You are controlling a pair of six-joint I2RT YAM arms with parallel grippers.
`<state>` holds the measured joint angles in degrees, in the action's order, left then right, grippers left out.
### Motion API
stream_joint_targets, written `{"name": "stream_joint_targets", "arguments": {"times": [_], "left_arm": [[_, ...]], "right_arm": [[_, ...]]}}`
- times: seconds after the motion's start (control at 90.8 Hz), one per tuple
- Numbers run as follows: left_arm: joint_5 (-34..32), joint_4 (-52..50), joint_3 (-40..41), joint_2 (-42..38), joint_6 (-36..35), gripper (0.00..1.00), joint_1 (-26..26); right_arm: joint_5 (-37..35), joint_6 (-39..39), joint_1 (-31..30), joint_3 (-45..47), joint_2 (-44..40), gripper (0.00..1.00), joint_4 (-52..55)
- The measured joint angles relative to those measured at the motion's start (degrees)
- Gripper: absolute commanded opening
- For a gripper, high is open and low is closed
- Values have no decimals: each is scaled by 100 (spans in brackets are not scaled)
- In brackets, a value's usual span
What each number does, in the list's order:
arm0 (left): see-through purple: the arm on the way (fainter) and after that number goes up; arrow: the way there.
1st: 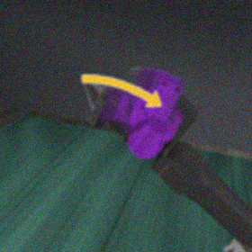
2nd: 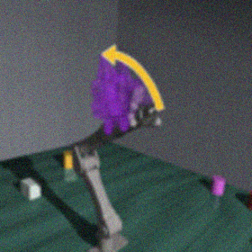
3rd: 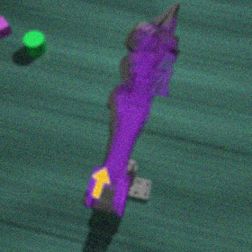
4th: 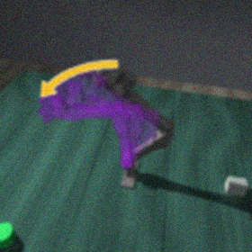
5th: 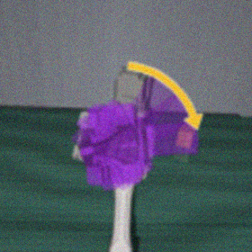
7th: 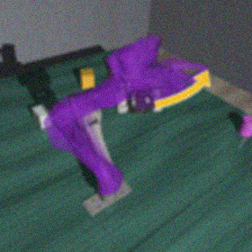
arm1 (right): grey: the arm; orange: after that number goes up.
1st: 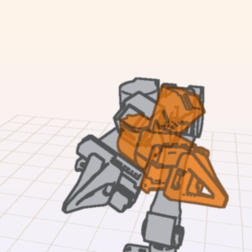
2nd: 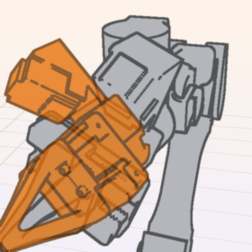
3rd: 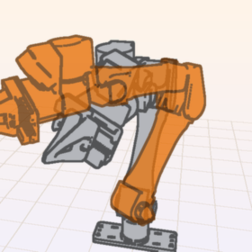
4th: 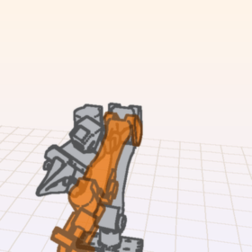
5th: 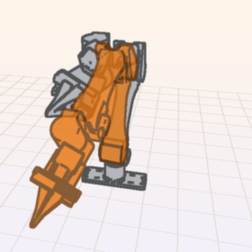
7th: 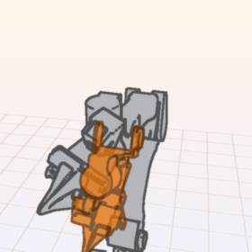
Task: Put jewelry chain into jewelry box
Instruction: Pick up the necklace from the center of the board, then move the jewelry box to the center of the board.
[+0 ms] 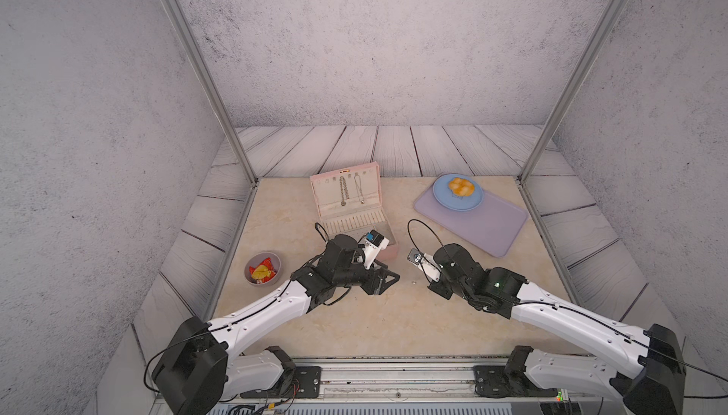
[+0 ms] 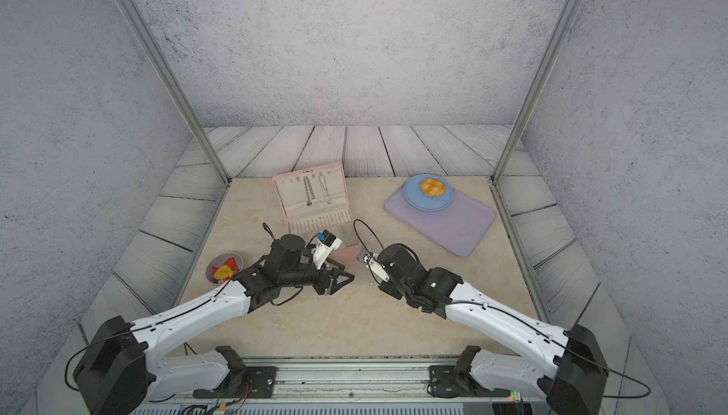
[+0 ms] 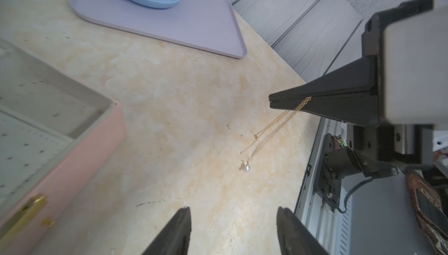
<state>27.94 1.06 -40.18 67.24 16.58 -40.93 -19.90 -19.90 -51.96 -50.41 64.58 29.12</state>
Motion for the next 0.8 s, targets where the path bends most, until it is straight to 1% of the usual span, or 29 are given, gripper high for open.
{"name": "stream_joint_targets", "arguments": {"times": [0.176,0.473,0.639,0.804], "left_arm": [[-621,-267,46,-522,142,65,310],[-1840,-691,284,-946,721,78,1121],[-2542,-896,284,-992,968,86,1543],[-2935,-929,284,-802,1106,88,1810]], "right_arm": [[-472,-352,-66,-262,256,0,326],[-1231,-625,-267,-356,514,0,704],[-1534,-717,-339,-354,540,0,752],[-1633,-756,-446,-354,540,0,745]]}}
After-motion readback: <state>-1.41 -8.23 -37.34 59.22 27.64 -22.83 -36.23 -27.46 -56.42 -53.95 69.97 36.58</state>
